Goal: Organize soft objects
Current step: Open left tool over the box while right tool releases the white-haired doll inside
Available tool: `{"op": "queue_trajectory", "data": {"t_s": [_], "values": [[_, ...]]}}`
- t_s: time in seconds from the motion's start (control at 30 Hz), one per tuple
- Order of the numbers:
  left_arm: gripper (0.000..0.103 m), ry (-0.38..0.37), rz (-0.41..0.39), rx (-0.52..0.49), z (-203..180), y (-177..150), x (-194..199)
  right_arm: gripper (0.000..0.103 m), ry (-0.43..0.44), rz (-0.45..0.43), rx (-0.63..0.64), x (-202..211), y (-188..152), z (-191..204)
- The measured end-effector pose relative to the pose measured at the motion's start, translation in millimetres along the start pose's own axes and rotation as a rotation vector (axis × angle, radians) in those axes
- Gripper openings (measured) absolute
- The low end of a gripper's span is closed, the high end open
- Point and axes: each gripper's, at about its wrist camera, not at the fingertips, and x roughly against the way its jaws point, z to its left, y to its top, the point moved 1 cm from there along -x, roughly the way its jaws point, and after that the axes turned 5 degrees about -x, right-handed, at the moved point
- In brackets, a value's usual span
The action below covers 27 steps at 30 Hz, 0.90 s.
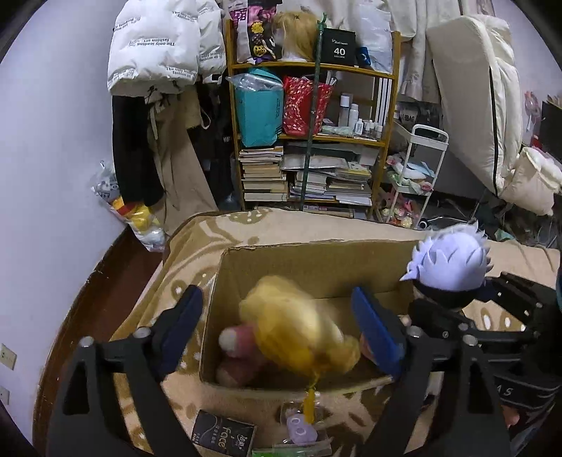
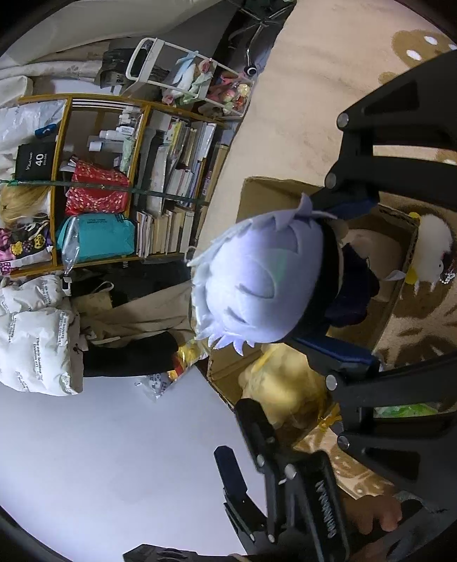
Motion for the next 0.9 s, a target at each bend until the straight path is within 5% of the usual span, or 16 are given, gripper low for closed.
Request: {"op": "queue_trajectory", "data": {"t_s": [0.13,0.27,0.9], "values": [[0.093,0.028,-0.012,-0.025,-4,1,5,0.067,0.0,0.01,-0.001,1,-1,0],[0.096,0.07,0.002,-0.048,-7,-2,10,0.088,-0.008,-0.014,-0.005,11,-2,1],[0.099,0.133,0.073,-0.058,4,-29,61,0.101,-0.048,-0.015,0.021,63,-28,13]]}}
